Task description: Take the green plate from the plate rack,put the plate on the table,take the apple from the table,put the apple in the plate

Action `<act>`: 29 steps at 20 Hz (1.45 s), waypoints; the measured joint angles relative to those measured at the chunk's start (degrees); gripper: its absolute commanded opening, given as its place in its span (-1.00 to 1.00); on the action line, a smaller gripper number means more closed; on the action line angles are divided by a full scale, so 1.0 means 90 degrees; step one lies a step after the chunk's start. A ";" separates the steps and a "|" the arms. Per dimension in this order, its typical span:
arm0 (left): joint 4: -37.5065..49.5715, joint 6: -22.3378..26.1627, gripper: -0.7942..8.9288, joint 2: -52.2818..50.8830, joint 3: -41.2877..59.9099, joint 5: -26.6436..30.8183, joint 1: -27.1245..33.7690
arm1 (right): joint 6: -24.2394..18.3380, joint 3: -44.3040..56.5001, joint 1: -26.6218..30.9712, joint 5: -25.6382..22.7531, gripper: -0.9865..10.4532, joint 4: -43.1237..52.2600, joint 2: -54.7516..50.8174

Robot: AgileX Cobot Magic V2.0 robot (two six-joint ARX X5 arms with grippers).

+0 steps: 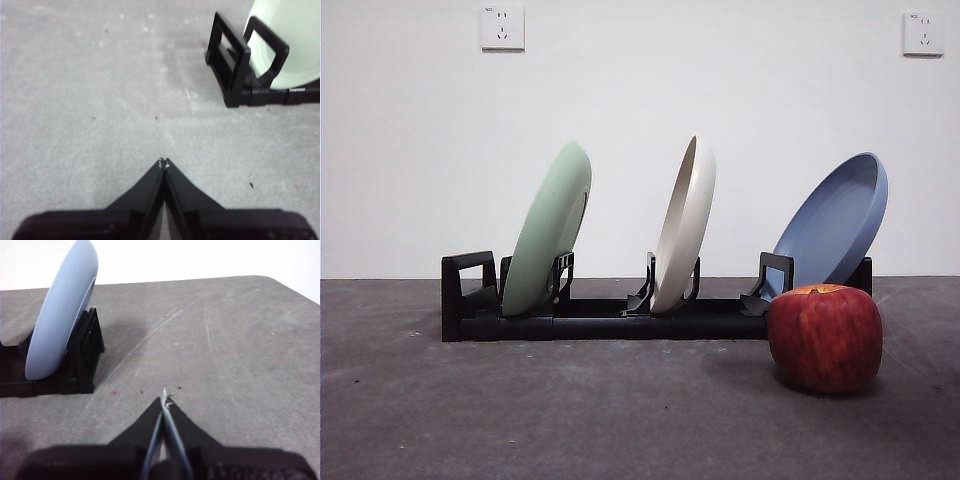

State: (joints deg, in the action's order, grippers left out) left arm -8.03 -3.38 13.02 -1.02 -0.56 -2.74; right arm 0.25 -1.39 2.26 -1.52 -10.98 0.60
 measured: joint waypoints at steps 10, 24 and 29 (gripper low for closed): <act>-0.0068 -0.0942 -0.85 0.0095 -0.0284 -0.1086 0.0000 | 0.1962 -0.0134 0.0000 0.0573 -0.85 -0.0058 0.0005; -0.2516 -0.1202 -0.85 0.3308 -0.6625 -0.3694 0.0000 | 0.2215 -0.5272 0.0000 0.2912 -0.83 -0.0257 0.3050; -0.3662 -0.0891 -0.85 0.4274 -0.8359 -0.4563 0.0000 | 0.2152 -0.6914 0.0000 0.4206 -0.83 -0.1311 0.4269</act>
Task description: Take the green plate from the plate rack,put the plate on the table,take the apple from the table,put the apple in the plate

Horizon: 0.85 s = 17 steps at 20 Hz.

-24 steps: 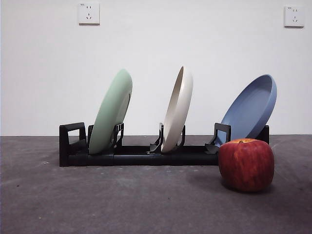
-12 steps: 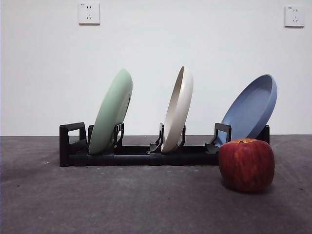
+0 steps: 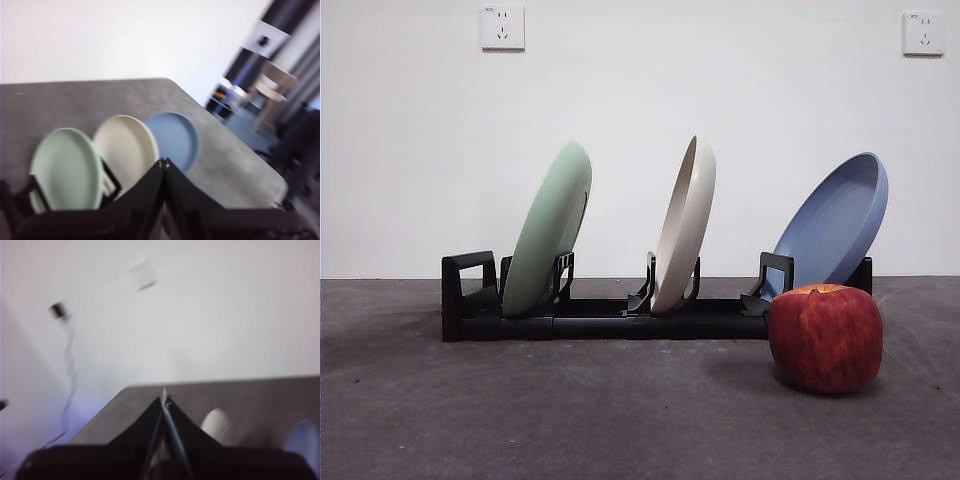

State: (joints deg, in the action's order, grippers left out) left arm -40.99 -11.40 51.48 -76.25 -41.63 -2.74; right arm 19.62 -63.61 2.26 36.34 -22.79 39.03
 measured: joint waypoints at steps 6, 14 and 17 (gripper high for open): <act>-0.1681 0.0719 -0.78 0.0872 -0.1469 -0.0325 -0.0141 | -0.0746 -0.1671 0.0000 0.0595 -0.57 -0.2086 0.1258; -0.2336 0.1166 0.21 0.1491 -0.1756 0.0418 -0.0588 | -0.1766 -0.2630 0.0000 0.0425 0.22 -0.4007 0.2450; -0.2404 0.1175 0.21 0.1627 -0.1756 0.0913 -0.0828 | -0.1933 -0.2633 0.0000 0.0131 0.23 -0.4167 0.2620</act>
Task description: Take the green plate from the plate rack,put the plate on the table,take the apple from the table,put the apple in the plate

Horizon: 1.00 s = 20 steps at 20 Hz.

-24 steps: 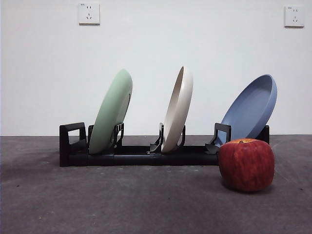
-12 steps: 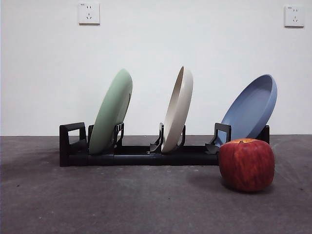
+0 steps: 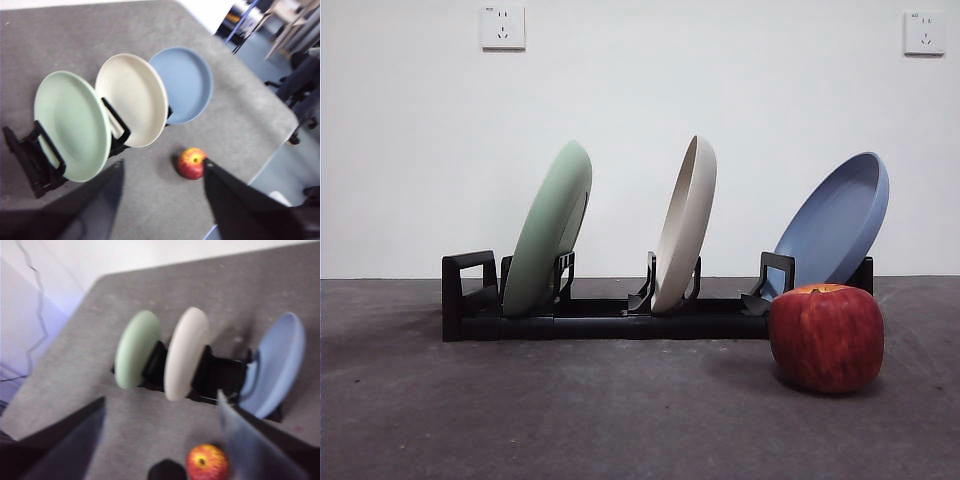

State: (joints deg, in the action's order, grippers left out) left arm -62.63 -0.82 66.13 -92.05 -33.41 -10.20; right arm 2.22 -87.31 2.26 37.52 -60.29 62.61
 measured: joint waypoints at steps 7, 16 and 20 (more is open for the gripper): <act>0.0908 -0.0041 0.21 0.0738 0.0000 0.0896 -0.0622 | -0.0153 -0.0005 -0.0175 -0.0199 0.22 0.0032 0.0051; 0.2645 -0.0563 0.21 0.2686 0.0000 0.1370 -0.0935 | -0.0158 -0.0007 -0.0396 -0.0367 0.22 0.0032 0.0066; 0.2667 -0.0658 0.21 0.3249 0.0000 0.1372 -0.0947 | -0.0160 -0.0007 -0.0503 -0.0415 0.22 0.0029 0.0066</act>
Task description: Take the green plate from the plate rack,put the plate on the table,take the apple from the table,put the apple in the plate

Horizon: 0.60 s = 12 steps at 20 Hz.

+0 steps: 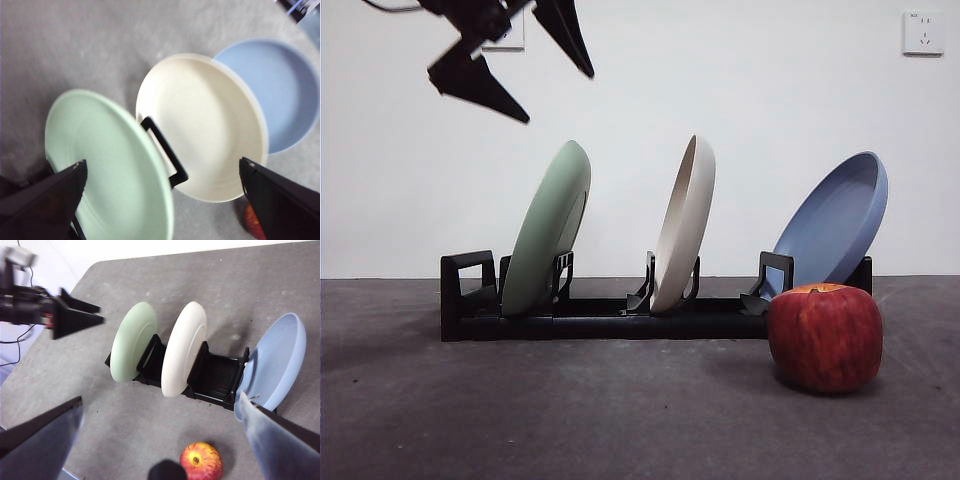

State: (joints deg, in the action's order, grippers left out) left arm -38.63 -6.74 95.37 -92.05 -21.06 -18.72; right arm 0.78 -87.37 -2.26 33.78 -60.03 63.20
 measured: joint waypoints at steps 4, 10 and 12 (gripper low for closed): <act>0.0056 -0.0044 0.21 0.0423 0.0000 0.0002 -0.0044 | 0.0000 0.0000 -0.0039 -0.0039 0.21 0.0002 0.0000; 0.0100 -0.0095 0.19 0.0884 0.0000 0.0015 -0.0182 | 0.0000 0.0000 -0.0039 -0.0041 0.21 0.0000 0.0000; 0.0107 -0.0097 0.04 0.0908 0.0000 0.0012 -0.0206 | 0.0000 0.0000 -0.0039 -0.0041 0.21 0.0002 0.0000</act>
State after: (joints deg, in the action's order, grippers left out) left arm -37.67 -7.62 103.55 -92.05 -20.95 -20.58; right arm 0.78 -87.37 -2.61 33.41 -60.01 63.20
